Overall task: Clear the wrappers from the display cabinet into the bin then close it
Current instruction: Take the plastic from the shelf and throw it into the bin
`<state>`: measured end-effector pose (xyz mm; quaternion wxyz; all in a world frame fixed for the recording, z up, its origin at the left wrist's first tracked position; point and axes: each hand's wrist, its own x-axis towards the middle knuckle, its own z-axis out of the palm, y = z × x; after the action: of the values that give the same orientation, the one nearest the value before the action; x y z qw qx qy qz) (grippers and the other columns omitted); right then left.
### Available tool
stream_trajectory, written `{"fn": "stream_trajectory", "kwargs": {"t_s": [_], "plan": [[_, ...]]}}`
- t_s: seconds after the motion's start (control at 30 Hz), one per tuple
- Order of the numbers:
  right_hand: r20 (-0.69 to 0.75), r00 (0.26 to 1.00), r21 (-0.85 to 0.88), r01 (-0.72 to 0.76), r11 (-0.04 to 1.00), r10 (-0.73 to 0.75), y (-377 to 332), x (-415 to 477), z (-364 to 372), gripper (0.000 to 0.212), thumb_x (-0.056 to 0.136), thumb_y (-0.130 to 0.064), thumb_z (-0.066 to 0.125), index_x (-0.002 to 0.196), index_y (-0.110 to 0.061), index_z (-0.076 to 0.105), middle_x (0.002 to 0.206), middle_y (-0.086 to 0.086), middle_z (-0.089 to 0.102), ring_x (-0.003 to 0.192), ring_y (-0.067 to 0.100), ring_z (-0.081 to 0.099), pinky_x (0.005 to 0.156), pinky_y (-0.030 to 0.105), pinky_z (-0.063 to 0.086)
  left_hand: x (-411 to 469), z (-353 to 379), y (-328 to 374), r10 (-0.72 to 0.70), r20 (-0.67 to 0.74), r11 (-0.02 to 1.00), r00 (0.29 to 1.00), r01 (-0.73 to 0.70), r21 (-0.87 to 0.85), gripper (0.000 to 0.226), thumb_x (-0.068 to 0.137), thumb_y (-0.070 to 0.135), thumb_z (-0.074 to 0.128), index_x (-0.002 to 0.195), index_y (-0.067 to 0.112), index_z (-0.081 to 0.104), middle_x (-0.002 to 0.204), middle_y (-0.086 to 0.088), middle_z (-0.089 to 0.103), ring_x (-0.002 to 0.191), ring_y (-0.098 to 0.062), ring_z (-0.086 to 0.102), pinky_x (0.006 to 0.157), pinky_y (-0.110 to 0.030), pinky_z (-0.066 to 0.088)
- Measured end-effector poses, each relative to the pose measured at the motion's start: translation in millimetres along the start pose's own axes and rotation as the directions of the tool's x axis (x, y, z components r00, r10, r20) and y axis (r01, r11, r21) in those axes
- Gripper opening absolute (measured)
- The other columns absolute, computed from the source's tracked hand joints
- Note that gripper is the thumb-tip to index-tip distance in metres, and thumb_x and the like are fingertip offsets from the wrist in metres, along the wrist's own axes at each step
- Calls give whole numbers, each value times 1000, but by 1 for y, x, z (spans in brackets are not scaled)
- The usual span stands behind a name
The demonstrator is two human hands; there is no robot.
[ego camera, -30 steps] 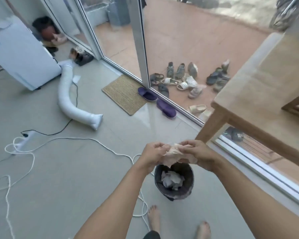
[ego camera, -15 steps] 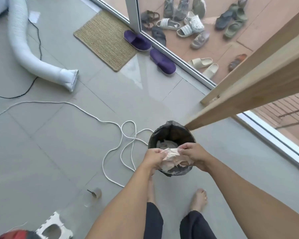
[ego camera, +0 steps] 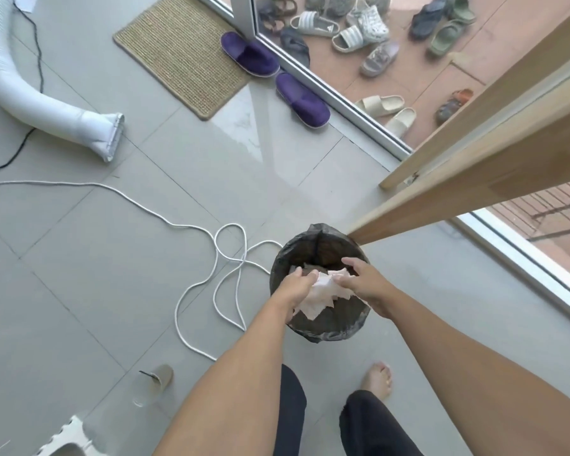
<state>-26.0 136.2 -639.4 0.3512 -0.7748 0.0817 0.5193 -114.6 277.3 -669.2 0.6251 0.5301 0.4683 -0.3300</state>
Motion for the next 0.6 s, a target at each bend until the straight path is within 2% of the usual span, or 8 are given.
{"fn": "stream_trajectory", "kwargs": {"t_s": [0.07,0.17,0.27,0.37,0.5,0.6], "plan": [[-19,999,-90,39,995,-41,-3,-10,-3,62,89,-23,65,146,-23,40,152,1,41,134,23,44,101,34,40,-12,0,5,30,-3,998,1000,-30,54,74,96,47,47,158,22,17,166,2,17,151,-22,23,116,-35,26],[-7,996,-253,79,964,-84,-15,-32,-9,58,89,-24,62,144,-22,43,150,2,45,129,21,47,101,33,41,-35,-3,11,110,-33,976,993,-101,192,71,97,43,46,158,18,19,166,0,19,151,-21,23,117,-34,24],[8,989,-440,139,887,-151,-34,-60,-14,51,92,-25,60,141,-16,48,147,3,50,132,22,48,106,32,37,-64,-9,19,206,-93,912,974,-157,380,67,96,40,48,155,16,29,162,-3,31,149,-21,30,119,-34,26],[12,974,-578,190,794,-224,-57,-94,-20,47,92,-27,59,137,-15,53,143,5,54,131,24,50,106,33,39,-102,-16,32,325,-147,804,934,-191,563,58,94,37,51,147,14,45,152,-5,48,141,-24,43,113,-33,34],[22,935,-704,265,659,-353,-100,-156,-30,42,91,-32,58,131,-17,57,137,7,55,126,27,51,103,39,43,-174,-31,62,471,-169,684,866,-237,690,44,92,35,54,128,12,62,133,-10,65,125,-29,56,102,-37,45],[27,883,-765,320,559,-469,-137,-209,-38,38,91,-34,56,126,-18,60,130,5,57,121,26,52,98,40,46,-232,-48,87,562,-171,610,809,-266,746,43,93,34,55,129,13,63,134,-9,64,128,-28,55,105,-36,43]]}}
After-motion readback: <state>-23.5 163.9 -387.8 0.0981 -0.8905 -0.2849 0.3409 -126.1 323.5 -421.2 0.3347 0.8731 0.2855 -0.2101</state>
